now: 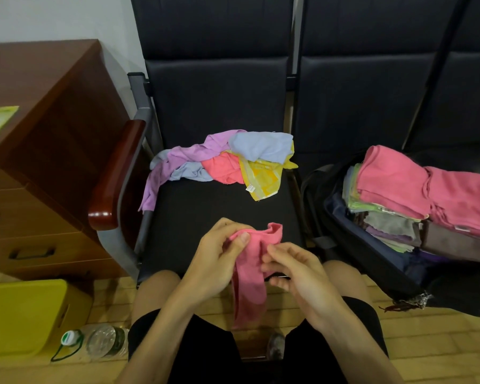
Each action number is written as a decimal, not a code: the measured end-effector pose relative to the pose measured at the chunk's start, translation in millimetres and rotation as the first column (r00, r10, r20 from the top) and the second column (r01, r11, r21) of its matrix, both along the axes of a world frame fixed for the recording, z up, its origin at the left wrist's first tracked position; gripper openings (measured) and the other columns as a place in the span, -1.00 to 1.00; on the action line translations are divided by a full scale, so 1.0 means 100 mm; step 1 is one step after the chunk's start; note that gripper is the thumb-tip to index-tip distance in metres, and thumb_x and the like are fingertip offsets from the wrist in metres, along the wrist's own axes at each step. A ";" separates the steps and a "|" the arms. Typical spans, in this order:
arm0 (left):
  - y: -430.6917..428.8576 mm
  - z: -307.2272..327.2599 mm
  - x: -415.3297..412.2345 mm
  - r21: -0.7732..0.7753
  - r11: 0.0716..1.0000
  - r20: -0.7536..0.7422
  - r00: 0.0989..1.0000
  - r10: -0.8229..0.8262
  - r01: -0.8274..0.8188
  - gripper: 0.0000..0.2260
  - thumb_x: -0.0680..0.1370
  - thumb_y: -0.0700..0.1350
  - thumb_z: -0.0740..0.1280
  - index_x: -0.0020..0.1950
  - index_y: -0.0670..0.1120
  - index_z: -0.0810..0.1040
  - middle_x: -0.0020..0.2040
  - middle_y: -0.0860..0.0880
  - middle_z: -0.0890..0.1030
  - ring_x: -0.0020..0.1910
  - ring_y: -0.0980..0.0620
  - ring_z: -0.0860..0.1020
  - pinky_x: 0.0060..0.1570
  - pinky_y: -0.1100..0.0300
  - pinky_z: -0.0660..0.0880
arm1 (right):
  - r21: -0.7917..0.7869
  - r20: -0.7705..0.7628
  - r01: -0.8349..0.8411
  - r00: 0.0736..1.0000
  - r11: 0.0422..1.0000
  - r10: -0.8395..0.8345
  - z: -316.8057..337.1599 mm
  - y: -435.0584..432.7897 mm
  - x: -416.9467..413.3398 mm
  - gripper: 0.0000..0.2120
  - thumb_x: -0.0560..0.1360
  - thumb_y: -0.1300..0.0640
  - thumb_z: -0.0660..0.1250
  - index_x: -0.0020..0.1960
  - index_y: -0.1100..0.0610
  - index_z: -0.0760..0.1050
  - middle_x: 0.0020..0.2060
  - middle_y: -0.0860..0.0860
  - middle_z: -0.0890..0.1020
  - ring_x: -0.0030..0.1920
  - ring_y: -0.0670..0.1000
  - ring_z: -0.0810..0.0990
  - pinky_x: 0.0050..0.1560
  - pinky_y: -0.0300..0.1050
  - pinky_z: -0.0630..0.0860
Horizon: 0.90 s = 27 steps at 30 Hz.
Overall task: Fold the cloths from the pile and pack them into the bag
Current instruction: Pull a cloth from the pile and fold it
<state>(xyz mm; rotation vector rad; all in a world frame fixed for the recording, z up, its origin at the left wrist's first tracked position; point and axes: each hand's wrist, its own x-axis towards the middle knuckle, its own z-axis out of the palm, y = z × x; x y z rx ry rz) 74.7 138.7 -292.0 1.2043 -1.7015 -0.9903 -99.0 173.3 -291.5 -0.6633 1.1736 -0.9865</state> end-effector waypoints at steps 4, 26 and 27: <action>-0.19 0.22 0.08 0.028 0.990 0.001 0.990 -0.141 0.141 -0.81 0.59 -0.07 0.23 0.01 0.12 0.62 -0.09 0.18 0.59 -0.04 0.23 0.56 0.02 0.40 0.40 | -0.032 -0.087 0.143 0.986 0.989 -0.145 -0.12 -0.14 -0.27 -0.79 0.40 0.20 0.50 -0.01 0.14 0.55 -0.20 0.06 0.63 -0.19 -0.01 0.61 -0.22 -0.14 0.45; -0.47 0.63 0.61 0.118 0.965 0.159 0.955 -0.250 0.233 -0.61 0.66 0.02 0.16 -0.13 -0.30 0.44 -0.24 -0.07 0.42 -0.23 0.02 0.43 -0.16 0.05 0.48 | -0.456 -0.264 -0.277 0.950 0.846 0.168 0.36 -0.67 -0.42 -0.67 0.38 0.18 0.43 0.11 0.29 0.59 -0.12 0.06 0.69 -0.10 -0.05 0.67 -0.09 -0.23 0.60; -0.45 0.62 0.58 0.132 0.966 0.116 0.964 -0.238 0.223 -0.61 0.64 0.04 0.17 -0.11 -0.29 0.46 -0.23 -0.05 0.44 -0.22 0.04 0.44 -0.15 0.11 0.49 | -0.447 -0.251 -0.253 0.956 0.858 0.151 0.34 -0.66 -0.41 -0.67 0.39 0.16 0.43 0.11 0.28 0.59 -0.13 0.05 0.69 -0.13 -0.05 0.66 -0.13 -0.24 0.59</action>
